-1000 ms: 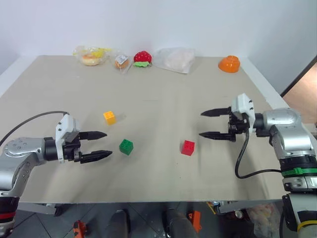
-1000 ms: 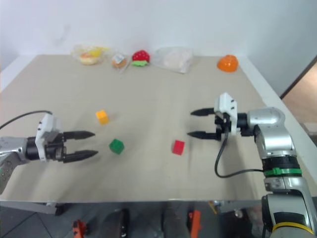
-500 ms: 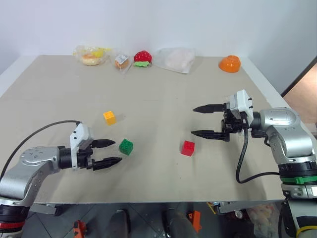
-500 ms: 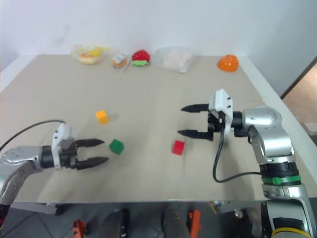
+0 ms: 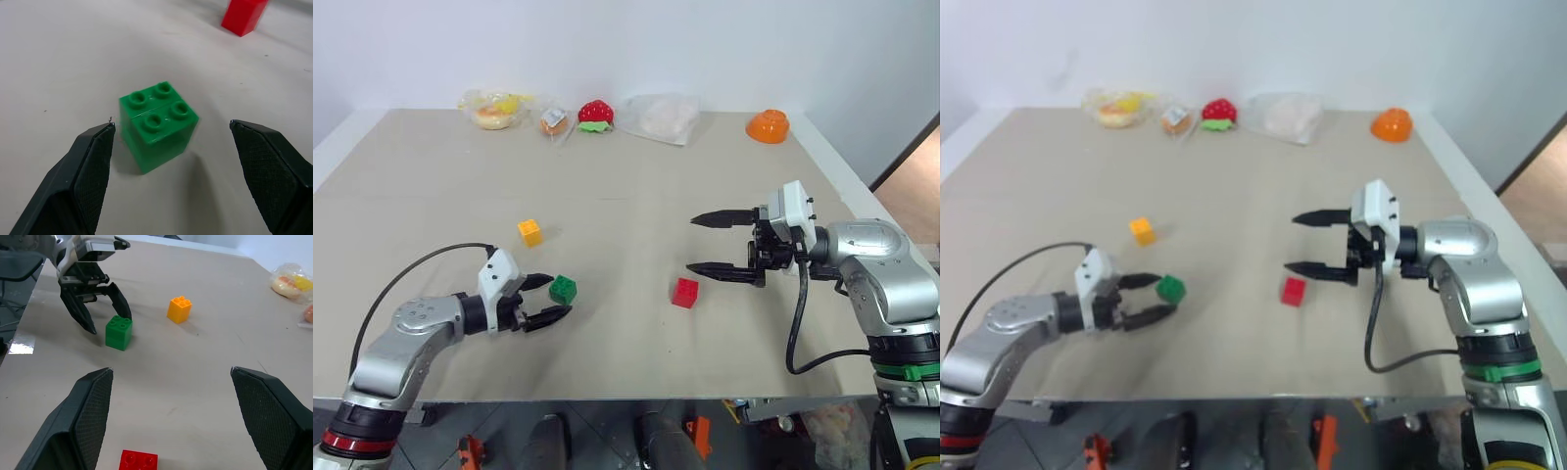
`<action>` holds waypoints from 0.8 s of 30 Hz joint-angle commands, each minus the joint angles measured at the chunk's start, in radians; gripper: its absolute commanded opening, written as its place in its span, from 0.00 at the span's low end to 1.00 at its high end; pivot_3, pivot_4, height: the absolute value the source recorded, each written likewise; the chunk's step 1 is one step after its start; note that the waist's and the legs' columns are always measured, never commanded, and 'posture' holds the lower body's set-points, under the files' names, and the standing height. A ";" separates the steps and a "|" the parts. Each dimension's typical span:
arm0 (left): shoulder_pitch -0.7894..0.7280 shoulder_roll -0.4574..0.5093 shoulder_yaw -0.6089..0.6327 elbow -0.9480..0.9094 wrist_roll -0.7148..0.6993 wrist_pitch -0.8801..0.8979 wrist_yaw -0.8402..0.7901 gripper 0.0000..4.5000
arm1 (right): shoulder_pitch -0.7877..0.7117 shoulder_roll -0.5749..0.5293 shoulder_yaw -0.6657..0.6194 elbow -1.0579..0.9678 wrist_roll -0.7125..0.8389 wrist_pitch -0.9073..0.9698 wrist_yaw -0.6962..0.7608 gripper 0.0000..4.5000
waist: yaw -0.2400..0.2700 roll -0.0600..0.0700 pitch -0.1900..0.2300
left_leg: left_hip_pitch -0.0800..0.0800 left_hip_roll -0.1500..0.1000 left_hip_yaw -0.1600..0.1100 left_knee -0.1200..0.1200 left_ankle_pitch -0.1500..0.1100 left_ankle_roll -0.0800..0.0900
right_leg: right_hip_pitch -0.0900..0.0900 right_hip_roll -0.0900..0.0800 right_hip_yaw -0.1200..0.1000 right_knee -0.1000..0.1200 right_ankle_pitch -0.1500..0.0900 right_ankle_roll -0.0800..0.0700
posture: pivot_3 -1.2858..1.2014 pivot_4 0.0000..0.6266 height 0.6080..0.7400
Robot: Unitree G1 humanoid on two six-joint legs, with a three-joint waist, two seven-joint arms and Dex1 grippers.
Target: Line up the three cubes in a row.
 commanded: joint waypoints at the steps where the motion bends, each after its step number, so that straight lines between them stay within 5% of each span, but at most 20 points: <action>1: -0.023 -0.009 0.003 0.011 0.030 -0.008 0.040 0.86 | 0.007 -0.014 -0.035 -0.039 0.019 -0.004 -0.010 0.89 | 0.000 0.000 0.000 | 0.000 0.000 0.000 0.000 0.000 0.000 | 0.000 0.000 0.000 0.000 0.000 0.000 | 0.52 0.24 1.00; 3: -0.020 -0.011 -0.002 0.014 0.038 -0.009 0.046 0.81 | 0.018 -0.014 -0.038 -0.058 0.031 0.004 -0.011 0.89 | -0.001 0.000 0.000 | 0.000 0.000 0.000 0.000 0.000 0.000 | 0.000 0.000 0.000 0.000 0.000 0.000 | 0.52 0.24 1.00; 10: -0.025 -0.019 -0.012 0.021 0.034 -0.012 0.037 0.29 | 0.039 -0.006 -0.028 -0.145 0.085 0.050 -0.012 0.90 | 0.000 0.000 0.000 | 0.000 0.000 0.000 0.000 0.000 0.000 | 0.000 0.000 0.000 0.000 0.000 0.000 | 0.52 0.24 1.00; 19: -0.047 -0.009 -0.046 0.031 0.066 -0.048 0.002 0.28 | 0.036 0.001 -0.021 -0.141 0.082 0.049 -0.014 0.90 | 0.002 0.000 0.000 | 0.000 -0.001 -0.001 0.000 0.000 0.000 | 0.001 0.000 0.000 0.000 0.000 0.000 | 0.52 0.24 1.00; 24: -0.177 -0.012 -0.098 0.135 0.073 -0.156 -0.156 0.28 | 0.044 0.001 -0.040 -0.194 0.150 0.100 -0.012 0.90 | 0.005 0.000 0.000 | 0.000 -0.001 -0.001 0.000 0.000 0.000 | 0.001 0.000 0.000 -0.001 0.000 0.000 | 0.52 0.24 1.00</action>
